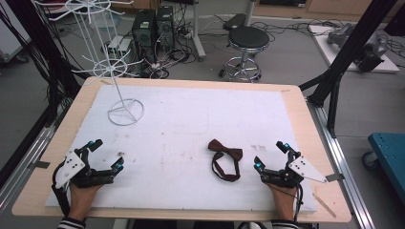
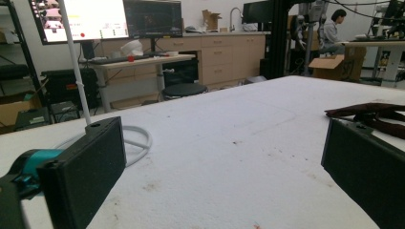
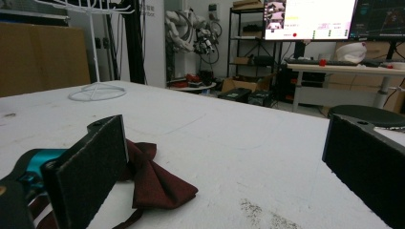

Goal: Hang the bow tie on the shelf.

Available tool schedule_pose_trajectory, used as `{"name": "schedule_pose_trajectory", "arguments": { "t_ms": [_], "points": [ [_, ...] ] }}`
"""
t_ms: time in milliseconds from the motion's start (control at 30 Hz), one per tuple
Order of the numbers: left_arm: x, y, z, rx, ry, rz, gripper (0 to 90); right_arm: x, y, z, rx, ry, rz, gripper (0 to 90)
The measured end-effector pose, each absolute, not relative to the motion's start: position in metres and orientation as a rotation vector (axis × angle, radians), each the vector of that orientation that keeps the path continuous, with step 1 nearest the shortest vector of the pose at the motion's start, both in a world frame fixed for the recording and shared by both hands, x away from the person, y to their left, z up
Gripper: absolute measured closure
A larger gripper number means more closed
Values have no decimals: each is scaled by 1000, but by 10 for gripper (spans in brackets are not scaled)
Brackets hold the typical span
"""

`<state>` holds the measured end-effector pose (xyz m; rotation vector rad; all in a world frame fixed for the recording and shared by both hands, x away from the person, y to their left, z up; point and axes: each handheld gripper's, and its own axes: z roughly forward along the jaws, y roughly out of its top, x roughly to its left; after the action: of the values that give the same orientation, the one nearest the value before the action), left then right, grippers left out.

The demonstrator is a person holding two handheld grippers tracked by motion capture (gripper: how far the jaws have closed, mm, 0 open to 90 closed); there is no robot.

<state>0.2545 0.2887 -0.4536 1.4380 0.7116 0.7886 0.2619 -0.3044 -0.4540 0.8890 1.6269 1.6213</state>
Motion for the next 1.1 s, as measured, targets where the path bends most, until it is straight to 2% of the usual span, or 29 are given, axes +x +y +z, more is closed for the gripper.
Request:
{"name": "schedule_pose_trajectory", "arguments": {
  "t_ms": [767, 1100],
  "points": [
    [254, 289, -454, 1436, 709, 793, 17, 263, -304, -453, 881, 1633, 1615, 8],
    [254, 289, -454, 1431, 718, 787, 17, 266, -306, -437, 872, 1714, 1577, 8]
  ]
}}
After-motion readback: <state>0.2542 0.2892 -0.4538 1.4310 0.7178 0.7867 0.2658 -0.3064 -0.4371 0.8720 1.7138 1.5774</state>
